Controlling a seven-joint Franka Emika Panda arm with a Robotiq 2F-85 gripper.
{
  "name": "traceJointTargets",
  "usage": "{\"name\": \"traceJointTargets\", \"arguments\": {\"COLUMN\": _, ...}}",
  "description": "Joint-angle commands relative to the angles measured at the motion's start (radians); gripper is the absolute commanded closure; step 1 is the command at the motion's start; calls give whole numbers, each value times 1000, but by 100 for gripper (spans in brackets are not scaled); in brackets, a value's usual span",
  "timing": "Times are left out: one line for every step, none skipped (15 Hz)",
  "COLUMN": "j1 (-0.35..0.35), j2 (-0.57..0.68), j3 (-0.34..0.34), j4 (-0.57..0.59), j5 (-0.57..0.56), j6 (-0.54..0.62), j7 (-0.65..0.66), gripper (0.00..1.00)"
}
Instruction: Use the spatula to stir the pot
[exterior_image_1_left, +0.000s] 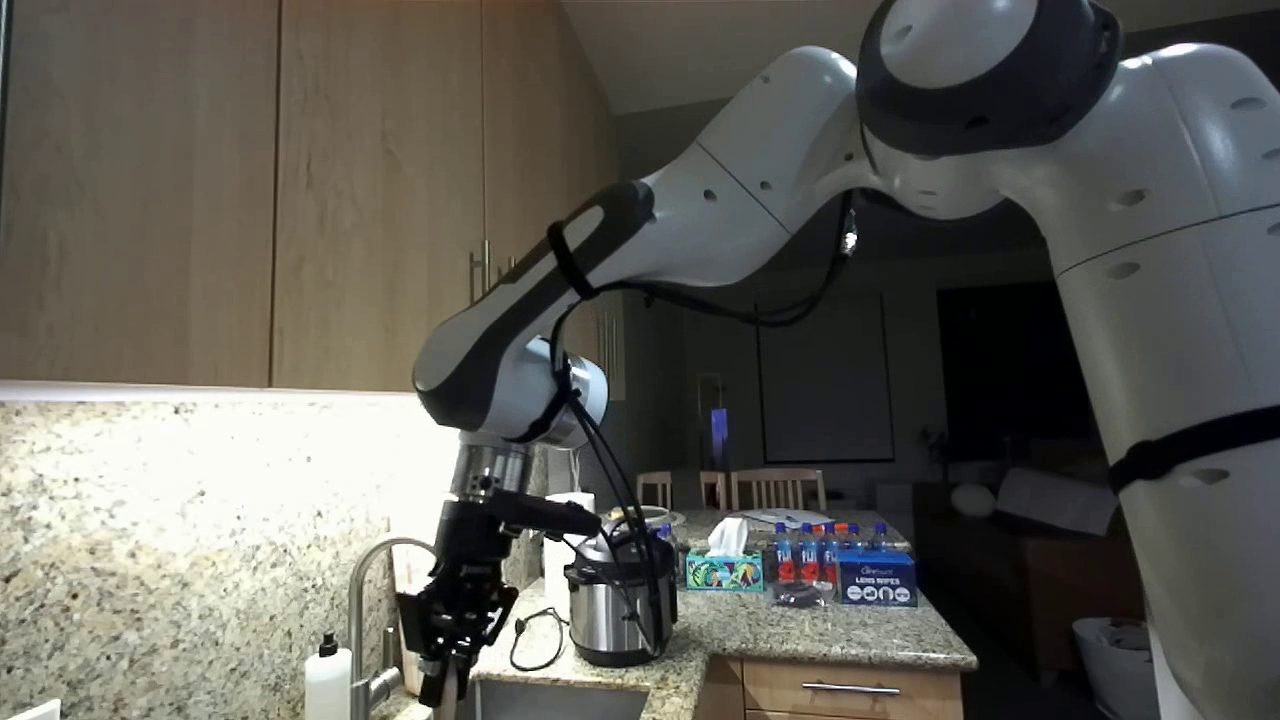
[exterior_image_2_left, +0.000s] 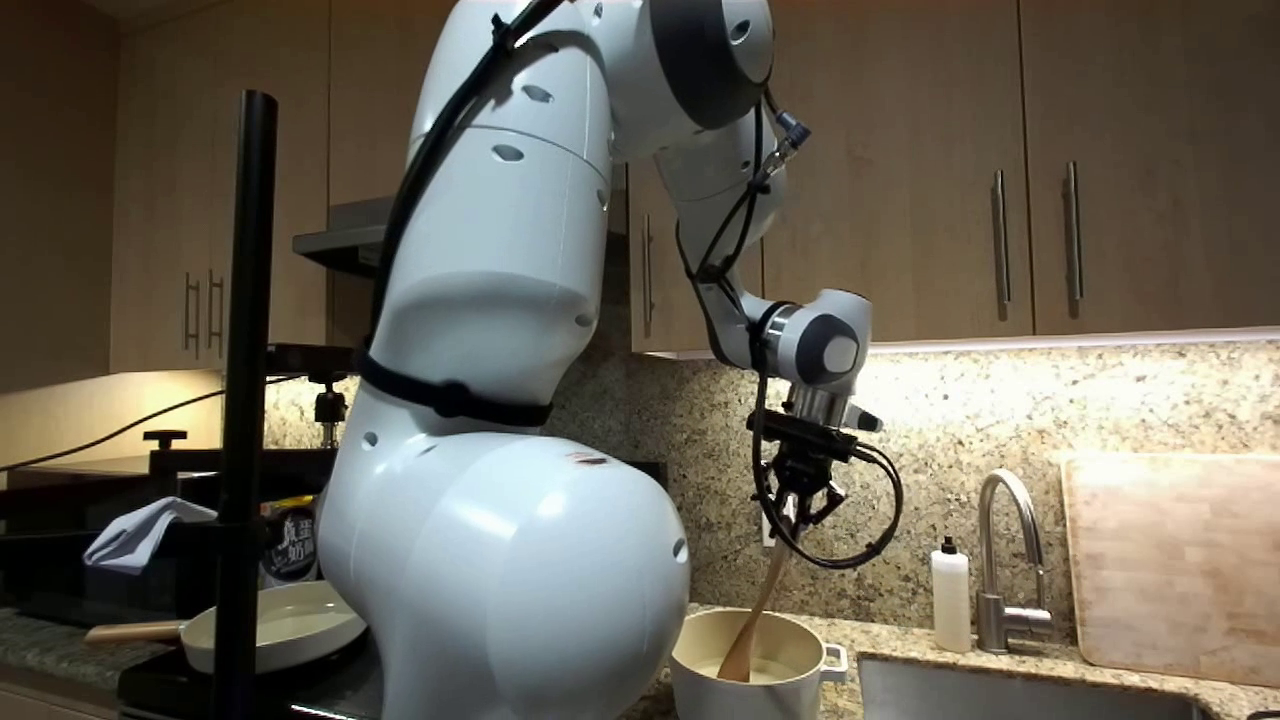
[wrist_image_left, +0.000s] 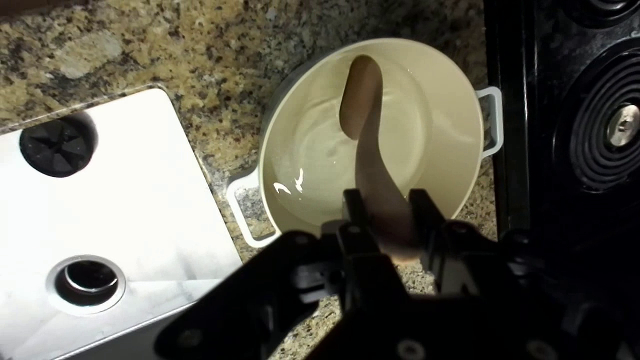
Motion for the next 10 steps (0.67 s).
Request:
{"name": "traceJointTargets", "arguments": {"j1": 35, "j2": -41, "j3": 15, "j4": 22, "j5": -56, "j6": -27, "j7": 158, "gripper": 93}}
{"name": "traceJointTargets", "arguments": {"j1": 48, "j2": -43, "j3": 20, "j4": 33, "j5": -73, "j6": -24, "j7": 210, "gripper": 93}}
{"name": "traceJointTargets", "arguments": {"j1": 58, "j2": -44, "j3": 24, "j4": 41, "j5": -87, "j6": -22, "j7": 250, "gripper": 93}}
{"name": "traceJointTargets", "arguments": {"j1": 69, "j2": -45, "j3": 27, "j4": 50, "j5": -104, "j6": -22, "j7": 297, "gripper": 93}}
{"name": "traceJointTargets", "arguments": {"j1": 76, "j2": -43, "j3": 30, "j4": 59, "j5": -119, "j6": -25, "j7": 339, "gripper": 93}}
{"name": "traceJointTargets", "arguments": {"j1": 86, "j2": -44, "j3": 33, "j4": 66, "j5": -136, "j6": -30, "j7": 389, "gripper": 93}}
{"name": "traceJointTargets", "arguments": {"j1": 94, "j2": -45, "j3": 35, "j4": 72, "j5": -156, "j6": -35, "j7": 441, "gripper": 93}}
{"name": "traceJointTargets", "arguments": {"j1": 105, "j2": -48, "j3": 36, "j4": 76, "j5": -188, "j6": -42, "j7": 506, "gripper": 93}}
{"name": "traceJointTargets", "arguments": {"j1": 113, "j2": -48, "j3": 38, "j4": 80, "j5": -213, "j6": -53, "j7": 552, "gripper": 93}}
{"name": "traceJointTargets", "arguments": {"j1": 121, "j2": -47, "j3": 41, "j4": 85, "j5": -231, "j6": -67, "j7": 592, "gripper": 93}}
